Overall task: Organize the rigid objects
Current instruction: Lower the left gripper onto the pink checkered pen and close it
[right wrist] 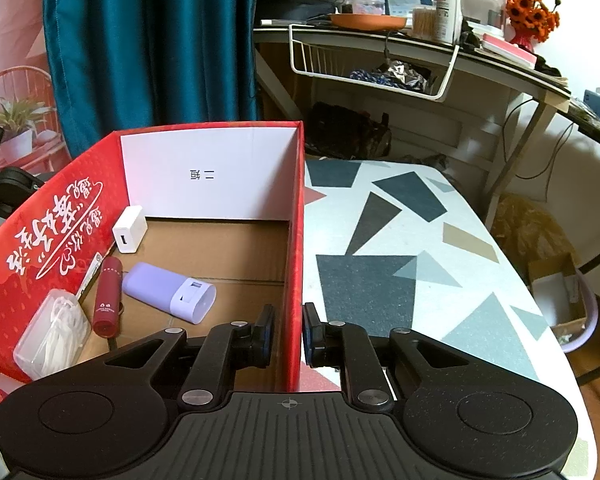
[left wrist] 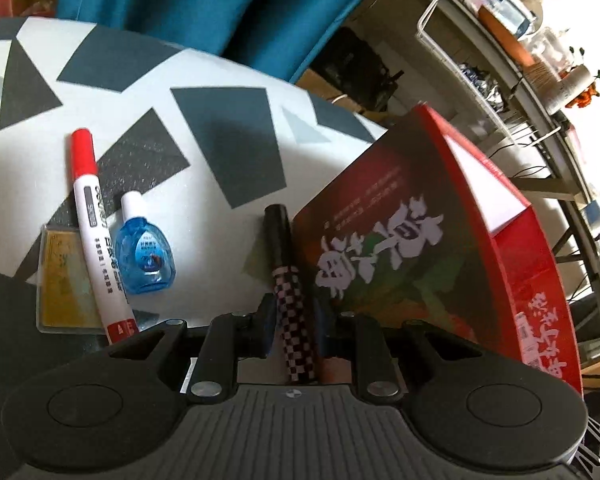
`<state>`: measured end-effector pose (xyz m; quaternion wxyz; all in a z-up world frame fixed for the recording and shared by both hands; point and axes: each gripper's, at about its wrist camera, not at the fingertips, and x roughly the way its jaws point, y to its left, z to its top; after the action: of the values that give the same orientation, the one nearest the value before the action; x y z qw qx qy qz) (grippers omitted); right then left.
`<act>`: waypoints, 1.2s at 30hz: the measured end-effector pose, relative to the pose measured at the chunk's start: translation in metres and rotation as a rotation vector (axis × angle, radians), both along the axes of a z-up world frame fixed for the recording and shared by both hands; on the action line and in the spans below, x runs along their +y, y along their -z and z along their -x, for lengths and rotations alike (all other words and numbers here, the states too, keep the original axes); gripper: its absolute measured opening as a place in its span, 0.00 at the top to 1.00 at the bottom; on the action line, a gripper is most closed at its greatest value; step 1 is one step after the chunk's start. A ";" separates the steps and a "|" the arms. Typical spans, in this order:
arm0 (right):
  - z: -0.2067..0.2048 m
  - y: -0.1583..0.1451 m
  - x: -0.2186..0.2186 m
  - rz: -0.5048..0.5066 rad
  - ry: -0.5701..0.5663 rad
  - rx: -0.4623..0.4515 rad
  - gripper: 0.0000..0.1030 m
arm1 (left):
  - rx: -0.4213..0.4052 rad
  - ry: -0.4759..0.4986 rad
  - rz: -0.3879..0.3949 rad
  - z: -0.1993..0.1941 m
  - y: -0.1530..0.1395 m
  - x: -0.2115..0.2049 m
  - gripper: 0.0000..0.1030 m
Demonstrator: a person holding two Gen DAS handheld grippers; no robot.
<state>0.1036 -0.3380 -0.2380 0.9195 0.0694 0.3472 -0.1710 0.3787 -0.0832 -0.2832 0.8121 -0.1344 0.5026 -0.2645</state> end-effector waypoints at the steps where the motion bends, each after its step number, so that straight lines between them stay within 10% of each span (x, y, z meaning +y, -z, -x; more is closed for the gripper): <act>1: 0.000 0.000 0.000 0.000 0.000 0.000 0.85 | 0.010 0.000 -0.007 -0.001 0.002 -0.001 0.81; 10: -0.001 0.000 0.000 -0.002 -0.002 -0.003 0.84 | 0.008 -0.003 -0.020 -0.003 0.005 -0.003 0.79; 25: -0.001 0.001 -0.001 -0.006 -0.002 -0.008 0.84 | -0.286 0.122 -0.335 0.038 -0.007 -0.029 0.83; 36: -0.002 0.001 0.000 -0.008 0.000 -0.012 0.84 | -0.336 0.077 -0.346 0.094 -0.005 0.008 0.83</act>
<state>0.1056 -0.3382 -0.2385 0.9213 0.0741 0.3422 -0.1691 0.2849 -0.0755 -0.2779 0.8846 0.0718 0.4028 -0.2238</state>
